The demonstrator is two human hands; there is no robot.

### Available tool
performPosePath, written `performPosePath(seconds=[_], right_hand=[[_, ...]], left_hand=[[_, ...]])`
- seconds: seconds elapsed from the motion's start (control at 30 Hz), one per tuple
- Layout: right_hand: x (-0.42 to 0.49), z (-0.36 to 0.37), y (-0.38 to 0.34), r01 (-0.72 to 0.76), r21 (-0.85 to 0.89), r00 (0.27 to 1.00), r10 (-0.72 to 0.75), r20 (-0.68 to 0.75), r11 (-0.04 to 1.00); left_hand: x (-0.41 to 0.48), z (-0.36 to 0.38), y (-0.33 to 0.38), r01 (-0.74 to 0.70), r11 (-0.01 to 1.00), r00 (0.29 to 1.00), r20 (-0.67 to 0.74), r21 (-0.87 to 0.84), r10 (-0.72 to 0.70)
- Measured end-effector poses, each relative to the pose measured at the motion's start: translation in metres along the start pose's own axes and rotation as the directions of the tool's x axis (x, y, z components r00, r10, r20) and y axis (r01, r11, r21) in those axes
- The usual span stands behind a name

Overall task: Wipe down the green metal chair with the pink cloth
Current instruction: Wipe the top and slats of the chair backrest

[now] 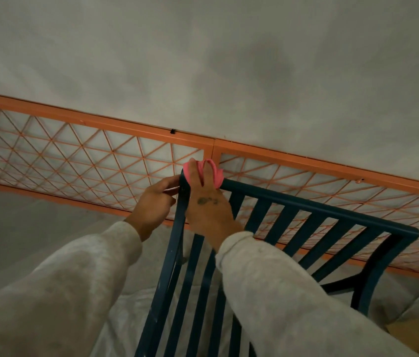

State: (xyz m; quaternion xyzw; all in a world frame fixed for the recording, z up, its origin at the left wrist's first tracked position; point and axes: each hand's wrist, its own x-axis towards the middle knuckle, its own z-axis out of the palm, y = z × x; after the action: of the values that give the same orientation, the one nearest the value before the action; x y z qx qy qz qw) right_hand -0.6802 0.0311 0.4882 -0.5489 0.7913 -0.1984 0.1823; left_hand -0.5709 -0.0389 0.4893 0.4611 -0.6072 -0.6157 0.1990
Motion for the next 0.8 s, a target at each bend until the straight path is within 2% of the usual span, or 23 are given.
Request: performPosePath(seconds=[0.1,0.23,0.33,0.43,0.53,0.6,0.7,0.8], right_hand=[[-0.004,-0.036,0.016,-0.075,-0.035,0.991,0.079,0.105,0.997],[-0.030,-0.082,0.077,-0.196,-0.114,0.977,0.204,0.058,0.974],[-0.054,-0.118,0.126,-0.330,-0.209,0.937,0.346,0.044,0.921],[-0.077,-0.134,0.154,-0.470,-0.208,0.880,0.472,-0.041,0.858],[-0.085,-0.103,0.141,-0.550,-0.092,0.827,0.526,-0.197,0.830],[-0.084,-0.069,0.120,-0.495,-0.077,0.848,0.463,-0.258,0.865],[-0.072,-0.040,0.086,-0.322,0.114,0.895,0.341,-0.288,0.940],[-0.055,-0.030,0.049,-0.173,0.059,0.966,0.181,-0.183,0.983]], left_hand=[[0.001,0.000,0.001,-0.005,1.000,1.000,0.000,-0.011,0.005],[0.002,0.001,-0.002,0.001,0.997,1.000,-0.016,-0.073,-0.002],[0.003,0.002,-0.002,-0.010,0.994,1.000,-0.028,-0.108,0.007],[0.001,0.002,-0.002,-0.011,0.991,1.000,-0.026,-0.134,0.008],[0.002,0.000,-0.004,0.001,0.993,1.000,-0.018,-0.121,-0.003],[0.004,-0.001,-0.004,0.011,0.993,1.000,-0.012,-0.115,-0.013],[0.004,-0.003,-0.001,0.028,0.994,1.000,-0.004,-0.108,-0.029],[0.003,-0.007,-0.001,0.048,0.991,0.999,0.007,-0.125,-0.047]])
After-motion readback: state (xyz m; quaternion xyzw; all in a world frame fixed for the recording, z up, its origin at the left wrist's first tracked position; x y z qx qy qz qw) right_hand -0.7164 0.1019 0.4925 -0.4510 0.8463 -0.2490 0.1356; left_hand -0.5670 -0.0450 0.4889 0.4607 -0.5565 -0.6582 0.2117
